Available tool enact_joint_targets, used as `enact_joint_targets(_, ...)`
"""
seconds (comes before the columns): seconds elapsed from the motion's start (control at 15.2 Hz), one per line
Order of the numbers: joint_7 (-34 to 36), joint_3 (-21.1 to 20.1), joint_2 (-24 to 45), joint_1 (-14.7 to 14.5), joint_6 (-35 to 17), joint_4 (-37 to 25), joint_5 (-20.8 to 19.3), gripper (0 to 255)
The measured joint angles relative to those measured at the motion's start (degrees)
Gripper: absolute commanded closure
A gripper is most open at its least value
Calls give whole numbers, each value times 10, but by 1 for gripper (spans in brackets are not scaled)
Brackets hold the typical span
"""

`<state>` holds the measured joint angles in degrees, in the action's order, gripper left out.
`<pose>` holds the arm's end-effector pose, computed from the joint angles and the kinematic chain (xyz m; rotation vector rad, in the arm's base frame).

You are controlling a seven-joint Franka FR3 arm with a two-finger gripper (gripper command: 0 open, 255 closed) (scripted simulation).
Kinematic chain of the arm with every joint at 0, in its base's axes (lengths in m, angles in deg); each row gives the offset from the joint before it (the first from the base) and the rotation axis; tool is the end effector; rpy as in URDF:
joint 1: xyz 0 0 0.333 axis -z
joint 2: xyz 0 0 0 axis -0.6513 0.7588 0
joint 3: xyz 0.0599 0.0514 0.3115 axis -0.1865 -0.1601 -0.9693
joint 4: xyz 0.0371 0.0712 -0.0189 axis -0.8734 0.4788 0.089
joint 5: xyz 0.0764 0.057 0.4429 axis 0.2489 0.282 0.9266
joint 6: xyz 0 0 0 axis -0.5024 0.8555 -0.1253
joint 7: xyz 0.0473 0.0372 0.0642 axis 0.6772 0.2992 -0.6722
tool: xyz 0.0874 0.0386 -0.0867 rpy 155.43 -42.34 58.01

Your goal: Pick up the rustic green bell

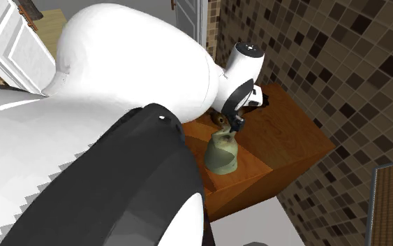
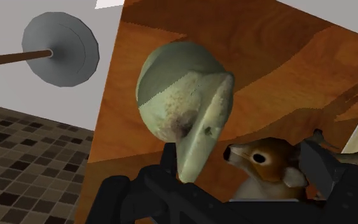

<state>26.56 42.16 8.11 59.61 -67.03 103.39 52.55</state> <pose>0.5231 -0.4200 0.2386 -2.5923 1.6035 -0.1307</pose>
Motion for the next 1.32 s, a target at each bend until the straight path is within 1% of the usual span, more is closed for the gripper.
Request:
enact_joint_targets(0.2, -3, -1, 51, 28, -10, -34, 30, 0)
enact_joint_targets(0.33, -1, -2, 77, 41, -9, -58, 42, 0)
enact_joint_targets(0.79, -15, -17, 119, 54, -40, -66, 65, 0)
enact_joint_targets(0.86, -16, -18, 121, 54, -42, -66, 66, 255)
enact_joint_targets(1.32, -18, -19, 121, 55, -45, -65, 67, 255)
